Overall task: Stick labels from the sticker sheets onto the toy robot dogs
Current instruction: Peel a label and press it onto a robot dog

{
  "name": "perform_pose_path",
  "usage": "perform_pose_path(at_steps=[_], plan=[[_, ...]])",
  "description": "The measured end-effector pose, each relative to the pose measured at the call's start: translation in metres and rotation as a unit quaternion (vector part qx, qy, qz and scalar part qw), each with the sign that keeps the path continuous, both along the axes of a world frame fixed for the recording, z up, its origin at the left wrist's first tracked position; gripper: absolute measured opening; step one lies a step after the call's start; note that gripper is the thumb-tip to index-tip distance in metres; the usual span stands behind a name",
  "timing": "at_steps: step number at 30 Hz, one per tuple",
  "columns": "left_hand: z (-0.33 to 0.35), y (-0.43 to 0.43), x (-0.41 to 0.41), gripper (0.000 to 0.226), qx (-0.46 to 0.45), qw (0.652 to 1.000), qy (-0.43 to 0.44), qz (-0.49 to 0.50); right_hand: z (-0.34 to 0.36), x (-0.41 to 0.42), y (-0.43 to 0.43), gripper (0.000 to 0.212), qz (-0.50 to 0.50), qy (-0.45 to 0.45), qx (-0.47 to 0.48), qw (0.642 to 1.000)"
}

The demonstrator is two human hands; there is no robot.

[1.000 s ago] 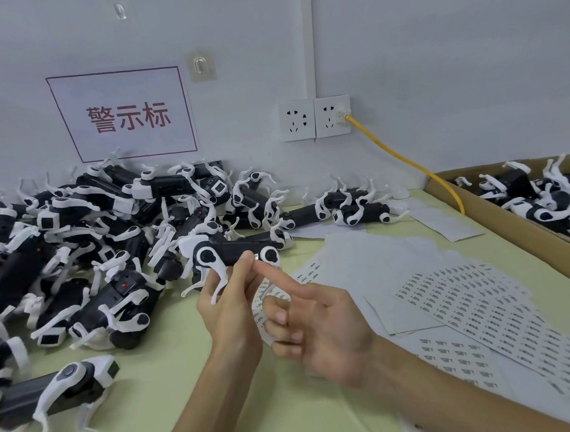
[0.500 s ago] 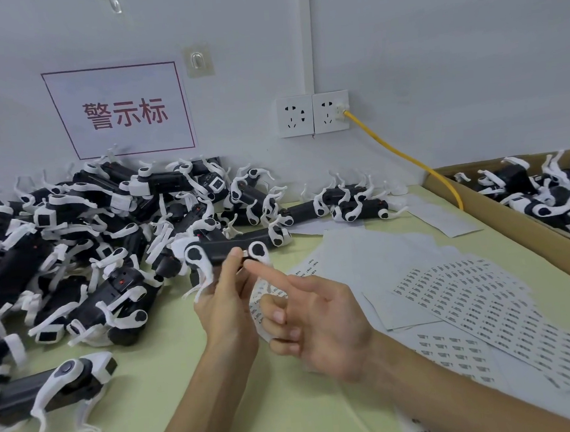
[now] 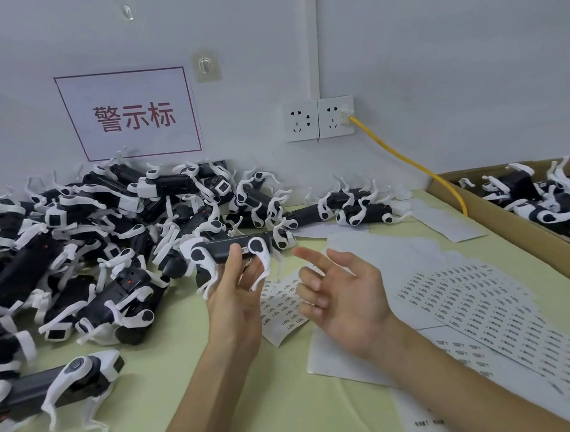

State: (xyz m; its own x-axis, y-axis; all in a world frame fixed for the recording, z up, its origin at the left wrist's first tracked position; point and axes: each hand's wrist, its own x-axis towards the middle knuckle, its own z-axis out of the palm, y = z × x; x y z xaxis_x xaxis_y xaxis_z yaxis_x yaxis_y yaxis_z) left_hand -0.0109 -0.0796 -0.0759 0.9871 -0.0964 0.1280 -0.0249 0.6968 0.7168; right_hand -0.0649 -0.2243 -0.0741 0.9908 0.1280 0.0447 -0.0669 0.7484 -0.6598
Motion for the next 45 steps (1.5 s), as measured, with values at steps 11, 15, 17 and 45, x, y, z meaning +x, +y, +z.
perform_pose_path(at_steps=[11,15,17,45], plan=[[-0.005,-0.008,-0.002,0.017,0.137,0.988,-0.019,0.066,0.001,0.003,-0.003,0.036,-0.099,-0.007,-0.097,0.990],[-0.007,-0.010,-0.003,0.025,0.172,0.982,-0.042,0.068,0.000,0.002,0.001,0.040,-0.202,-0.046,-0.299,0.931],[-0.007,-0.010,-0.004,0.045,0.191,0.978,-0.060,0.056,0.001,0.002,0.005,0.046,-0.186,-0.069,-0.348,0.916],[-0.015,-0.013,-0.003,0.016,0.273,0.959,-0.080,0.006,-0.015,0.014,-0.004,0.045,-0.231,-0.111,-0.523,0.813]])
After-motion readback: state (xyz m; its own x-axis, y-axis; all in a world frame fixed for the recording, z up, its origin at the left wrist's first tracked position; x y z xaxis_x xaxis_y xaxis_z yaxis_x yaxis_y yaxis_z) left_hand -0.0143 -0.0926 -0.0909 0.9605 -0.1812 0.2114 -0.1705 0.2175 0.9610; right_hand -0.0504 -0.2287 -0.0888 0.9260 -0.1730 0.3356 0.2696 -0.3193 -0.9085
